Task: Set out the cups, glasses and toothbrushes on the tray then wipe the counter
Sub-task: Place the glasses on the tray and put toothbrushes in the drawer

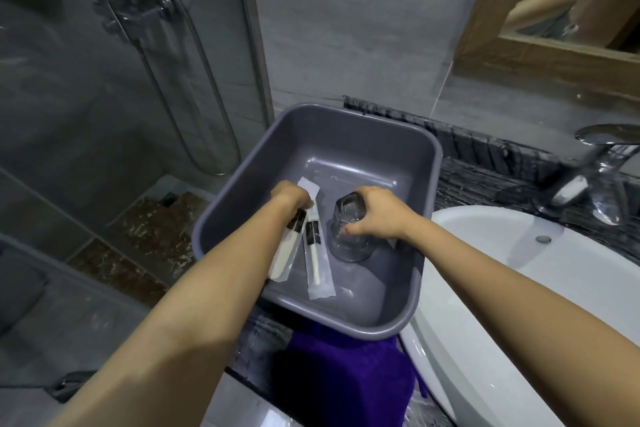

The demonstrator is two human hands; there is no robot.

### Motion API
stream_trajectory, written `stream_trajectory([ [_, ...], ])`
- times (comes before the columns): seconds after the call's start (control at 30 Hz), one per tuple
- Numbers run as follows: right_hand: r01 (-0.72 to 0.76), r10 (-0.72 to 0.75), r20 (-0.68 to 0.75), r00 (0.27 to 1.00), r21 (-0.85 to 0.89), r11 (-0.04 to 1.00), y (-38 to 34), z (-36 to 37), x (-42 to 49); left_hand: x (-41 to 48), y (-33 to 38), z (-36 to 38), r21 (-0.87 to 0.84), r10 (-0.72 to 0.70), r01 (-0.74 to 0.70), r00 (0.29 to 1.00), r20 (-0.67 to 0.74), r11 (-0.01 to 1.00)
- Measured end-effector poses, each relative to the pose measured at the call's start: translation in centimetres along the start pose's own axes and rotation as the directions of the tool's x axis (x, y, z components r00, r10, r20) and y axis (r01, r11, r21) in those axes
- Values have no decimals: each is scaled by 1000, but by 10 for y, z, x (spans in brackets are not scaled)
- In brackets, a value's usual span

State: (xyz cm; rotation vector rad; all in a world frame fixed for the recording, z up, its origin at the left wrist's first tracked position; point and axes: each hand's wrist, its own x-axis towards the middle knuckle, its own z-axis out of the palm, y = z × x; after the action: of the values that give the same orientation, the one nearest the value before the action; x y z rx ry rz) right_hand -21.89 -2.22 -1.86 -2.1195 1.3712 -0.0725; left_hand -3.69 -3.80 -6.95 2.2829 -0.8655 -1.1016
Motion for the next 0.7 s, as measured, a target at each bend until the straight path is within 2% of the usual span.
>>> stream_trajectory([
  [0.13,-28,30,-40,999,51,998,-3,-21,-8,-10,17,-9,-129,36,-24,995,94,991],
  [0.37,9,-4,-117,993,49,999,-22,-92,-45,-45,67,-37,-178,295,-276,951,95,945],
  [0.57,6,-12,-230,973,-27,1000,-23,-155,-89,-108,126,-44,-237,478,-450,875,75,861],
  [0.7,0,-3,-321,947,-8,1000,-6,-189,-127,-152,165,-31,-299,583,-534,807,100,791],
])
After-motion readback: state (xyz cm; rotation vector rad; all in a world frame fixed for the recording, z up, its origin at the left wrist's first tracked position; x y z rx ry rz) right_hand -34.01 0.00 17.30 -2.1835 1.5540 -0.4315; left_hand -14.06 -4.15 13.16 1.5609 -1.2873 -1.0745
